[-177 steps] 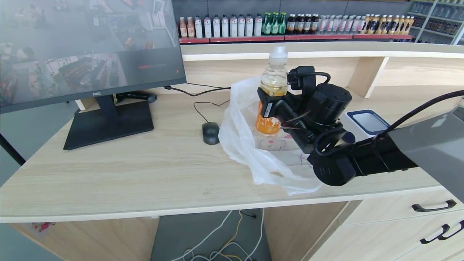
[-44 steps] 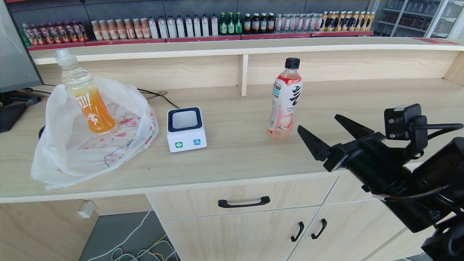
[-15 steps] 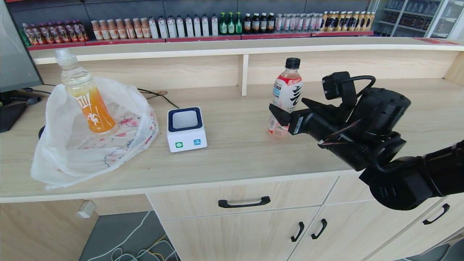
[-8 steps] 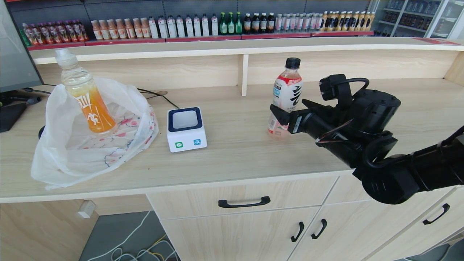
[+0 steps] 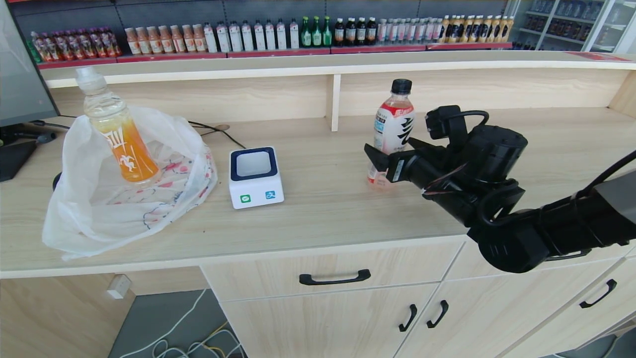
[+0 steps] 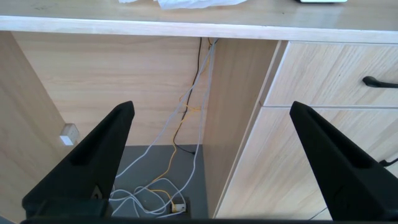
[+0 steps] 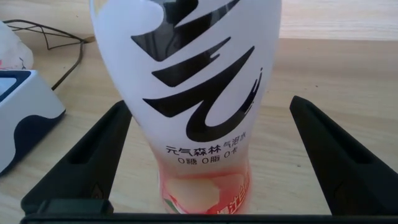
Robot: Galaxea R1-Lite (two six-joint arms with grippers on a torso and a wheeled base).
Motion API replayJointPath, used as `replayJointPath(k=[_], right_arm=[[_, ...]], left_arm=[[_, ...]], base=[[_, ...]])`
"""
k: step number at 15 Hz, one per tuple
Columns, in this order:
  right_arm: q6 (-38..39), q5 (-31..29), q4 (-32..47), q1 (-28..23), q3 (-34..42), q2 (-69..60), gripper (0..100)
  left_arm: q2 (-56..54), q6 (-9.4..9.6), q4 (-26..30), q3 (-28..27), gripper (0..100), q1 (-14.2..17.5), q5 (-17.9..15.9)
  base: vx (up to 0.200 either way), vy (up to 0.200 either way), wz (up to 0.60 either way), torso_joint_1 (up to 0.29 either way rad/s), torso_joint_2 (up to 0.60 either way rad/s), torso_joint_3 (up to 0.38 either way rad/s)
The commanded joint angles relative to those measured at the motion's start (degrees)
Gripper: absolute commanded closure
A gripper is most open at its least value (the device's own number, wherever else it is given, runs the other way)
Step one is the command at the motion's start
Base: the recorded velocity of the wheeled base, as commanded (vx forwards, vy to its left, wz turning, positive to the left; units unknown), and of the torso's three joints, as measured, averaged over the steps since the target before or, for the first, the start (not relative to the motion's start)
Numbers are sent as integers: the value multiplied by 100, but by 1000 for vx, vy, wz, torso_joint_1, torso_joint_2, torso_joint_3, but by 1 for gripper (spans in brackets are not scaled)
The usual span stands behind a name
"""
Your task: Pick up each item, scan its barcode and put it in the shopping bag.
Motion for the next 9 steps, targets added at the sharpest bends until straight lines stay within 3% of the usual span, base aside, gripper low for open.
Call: replayJointPath(k=[1, 9], right_arm=[[-1, 5, -1, 4, -99, 122, 0], [-1, -4, 148, -75, -600, 324, 0]], left_arm=[[-2, -1, -2, 0, 0, 1, 1], [-2, -1, -2, 0, 0, 1, 1]], base=[[0, 0, 0, 0, 0, 0], [0, 0, 0, 0, 0, 0]])
